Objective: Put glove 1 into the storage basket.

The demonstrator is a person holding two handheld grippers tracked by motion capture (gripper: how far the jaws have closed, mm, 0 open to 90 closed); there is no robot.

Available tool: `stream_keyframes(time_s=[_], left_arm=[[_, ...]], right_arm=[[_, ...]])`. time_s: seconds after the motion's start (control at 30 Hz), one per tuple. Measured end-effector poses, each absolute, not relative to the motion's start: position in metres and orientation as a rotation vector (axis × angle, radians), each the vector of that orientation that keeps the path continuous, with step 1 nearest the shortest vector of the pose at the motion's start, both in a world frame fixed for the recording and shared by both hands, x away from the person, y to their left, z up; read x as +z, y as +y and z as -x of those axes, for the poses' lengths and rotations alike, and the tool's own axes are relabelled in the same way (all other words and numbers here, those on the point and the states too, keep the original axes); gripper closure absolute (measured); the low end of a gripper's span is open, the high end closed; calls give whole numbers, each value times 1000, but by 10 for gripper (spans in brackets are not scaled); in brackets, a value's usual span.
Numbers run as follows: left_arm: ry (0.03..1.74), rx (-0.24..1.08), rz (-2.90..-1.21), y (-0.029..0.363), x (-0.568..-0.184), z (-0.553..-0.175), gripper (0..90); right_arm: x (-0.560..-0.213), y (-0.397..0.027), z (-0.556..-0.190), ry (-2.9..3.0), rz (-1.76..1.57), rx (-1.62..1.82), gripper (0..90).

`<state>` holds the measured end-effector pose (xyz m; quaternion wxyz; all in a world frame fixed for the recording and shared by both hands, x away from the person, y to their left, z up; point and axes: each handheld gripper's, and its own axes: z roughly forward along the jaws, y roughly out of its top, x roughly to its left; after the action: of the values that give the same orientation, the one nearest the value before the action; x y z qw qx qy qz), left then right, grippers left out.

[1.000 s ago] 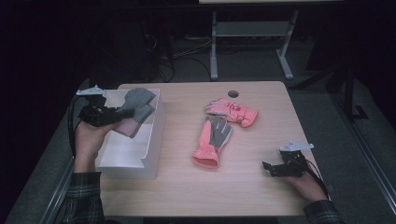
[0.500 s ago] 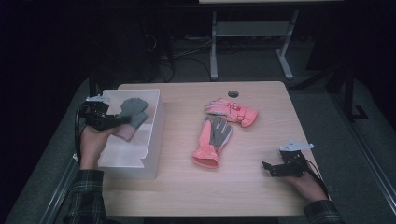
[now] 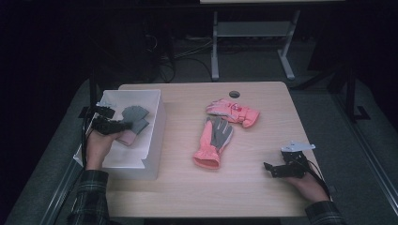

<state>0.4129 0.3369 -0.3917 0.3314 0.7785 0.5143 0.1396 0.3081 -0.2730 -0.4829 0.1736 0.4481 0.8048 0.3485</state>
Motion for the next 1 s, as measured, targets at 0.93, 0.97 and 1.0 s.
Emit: stream_keyframes(time_s=[0.93,0.97,1.0], left_arm=[[1492,404,-2124,328,-420,-422,276],[1491,409,-2119,327,-418,-422,263],[1484,419,-2116,327,-414,-421,243]], right_arm=[[-483,-273,-308,2283,-1265,985,81],[-483,-273,-308,2283,-1265,985,81],[-483,-273,-308,2283,-1265,985,81]])
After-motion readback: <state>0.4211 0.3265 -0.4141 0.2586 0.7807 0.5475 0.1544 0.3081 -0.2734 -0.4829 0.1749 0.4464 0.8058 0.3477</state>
